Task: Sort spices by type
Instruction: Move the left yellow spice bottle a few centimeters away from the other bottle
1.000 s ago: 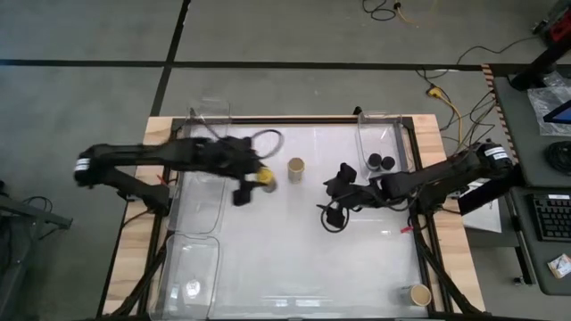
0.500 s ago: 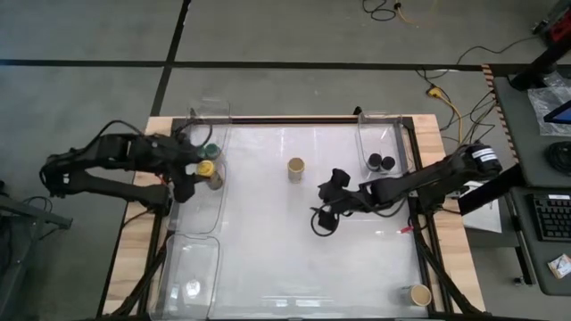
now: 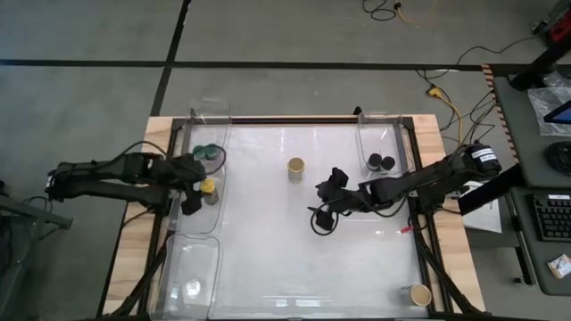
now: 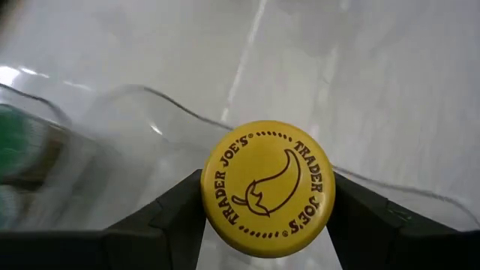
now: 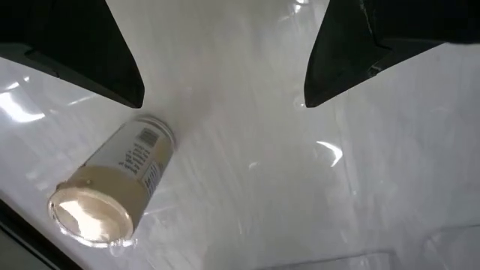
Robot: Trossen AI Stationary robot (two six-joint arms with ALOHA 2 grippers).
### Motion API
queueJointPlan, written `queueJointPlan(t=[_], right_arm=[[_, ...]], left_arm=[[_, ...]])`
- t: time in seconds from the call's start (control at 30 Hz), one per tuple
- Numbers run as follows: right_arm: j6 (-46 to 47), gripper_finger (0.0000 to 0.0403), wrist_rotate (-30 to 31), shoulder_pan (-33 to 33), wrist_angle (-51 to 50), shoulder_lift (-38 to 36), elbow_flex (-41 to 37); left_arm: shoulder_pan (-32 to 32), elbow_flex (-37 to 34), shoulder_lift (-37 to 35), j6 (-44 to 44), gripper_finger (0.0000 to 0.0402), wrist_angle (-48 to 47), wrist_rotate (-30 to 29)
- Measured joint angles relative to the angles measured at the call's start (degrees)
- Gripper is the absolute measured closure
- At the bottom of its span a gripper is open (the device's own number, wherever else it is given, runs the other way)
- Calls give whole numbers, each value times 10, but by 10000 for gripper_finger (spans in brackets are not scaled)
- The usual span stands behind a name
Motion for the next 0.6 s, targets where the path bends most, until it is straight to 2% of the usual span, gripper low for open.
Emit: queueJointPlan(t=[0.23,0.4,0.6], right_arm=[[2,44,0,0,-1,-1,15],[12,44,0,0,0,-1,32],[11,44,0,0,0,-1,56]], left_arm=[[-6,-9,-8,-15,191,25,55],[-26,-22,-14,-47,191,23,71],[-78,-40,-21,-101,191,23,66]])
